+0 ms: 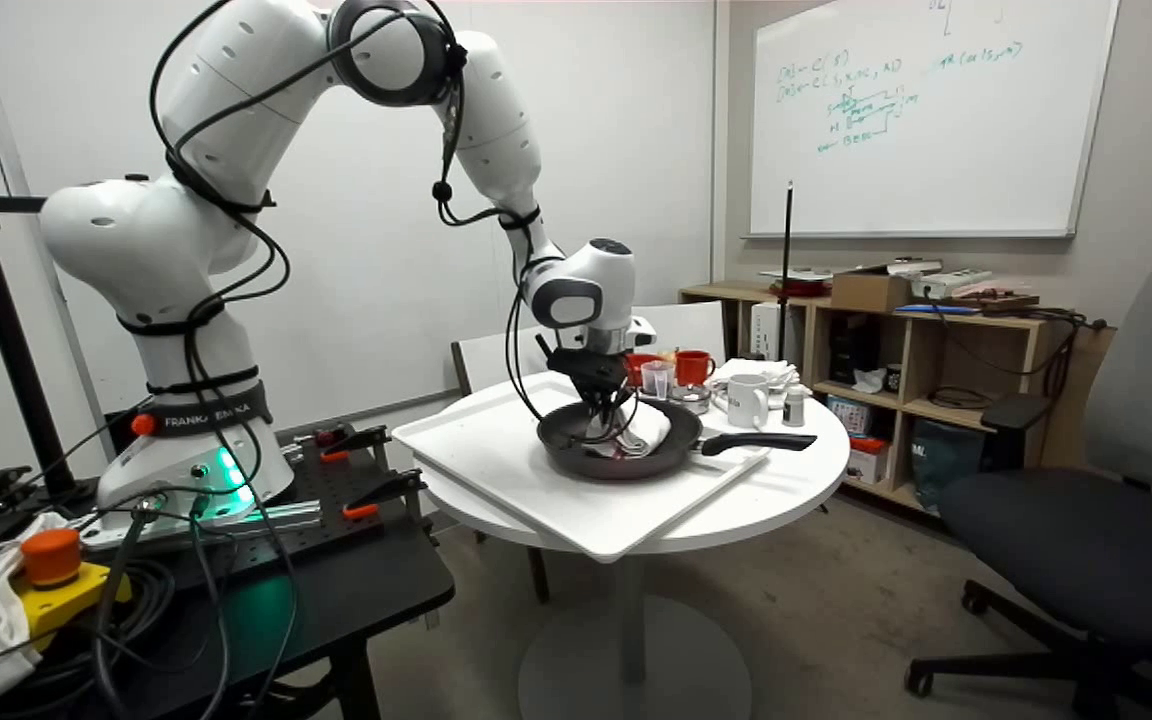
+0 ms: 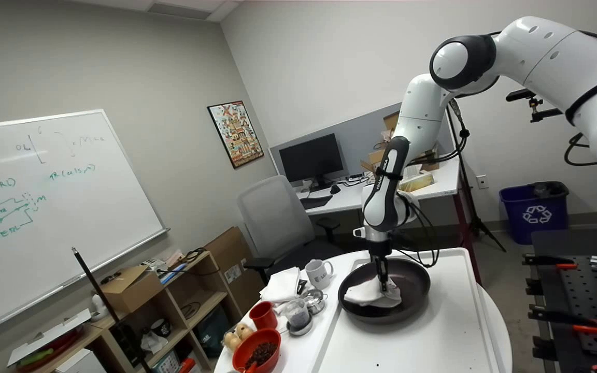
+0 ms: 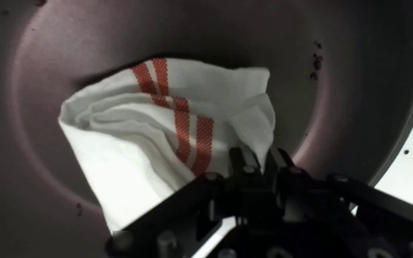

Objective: Pick up the napkin from the table and wipe the pan

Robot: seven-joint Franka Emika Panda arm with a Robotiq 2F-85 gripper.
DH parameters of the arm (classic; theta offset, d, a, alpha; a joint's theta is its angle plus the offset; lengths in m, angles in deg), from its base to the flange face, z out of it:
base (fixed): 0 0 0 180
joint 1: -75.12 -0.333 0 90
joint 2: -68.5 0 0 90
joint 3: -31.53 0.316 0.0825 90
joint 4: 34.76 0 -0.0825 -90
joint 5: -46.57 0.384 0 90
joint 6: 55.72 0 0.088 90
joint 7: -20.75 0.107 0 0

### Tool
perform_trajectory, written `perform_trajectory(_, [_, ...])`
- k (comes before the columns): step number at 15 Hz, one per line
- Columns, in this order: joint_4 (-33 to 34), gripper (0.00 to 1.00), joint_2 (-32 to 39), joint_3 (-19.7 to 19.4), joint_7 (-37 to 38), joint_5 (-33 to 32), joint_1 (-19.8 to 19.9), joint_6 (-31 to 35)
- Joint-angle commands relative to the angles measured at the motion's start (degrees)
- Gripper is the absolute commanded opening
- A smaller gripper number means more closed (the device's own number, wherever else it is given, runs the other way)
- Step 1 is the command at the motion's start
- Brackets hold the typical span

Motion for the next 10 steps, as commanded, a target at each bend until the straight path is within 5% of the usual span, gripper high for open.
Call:
perform_trajectory(1, [3.5, 0.03, 1.4, 0.8, -2.4, 4.5, 2.3, -2.0])
perform_trajectory(7, [-5.1, 0.03, -4.3, 0.9, -3.4, 5.8, 4.4, 4.4])
perform_trajectory(10, [-13.6, 0.03, -9.3, 5.1, -5.9, 4.9, 7.3, 12.8])
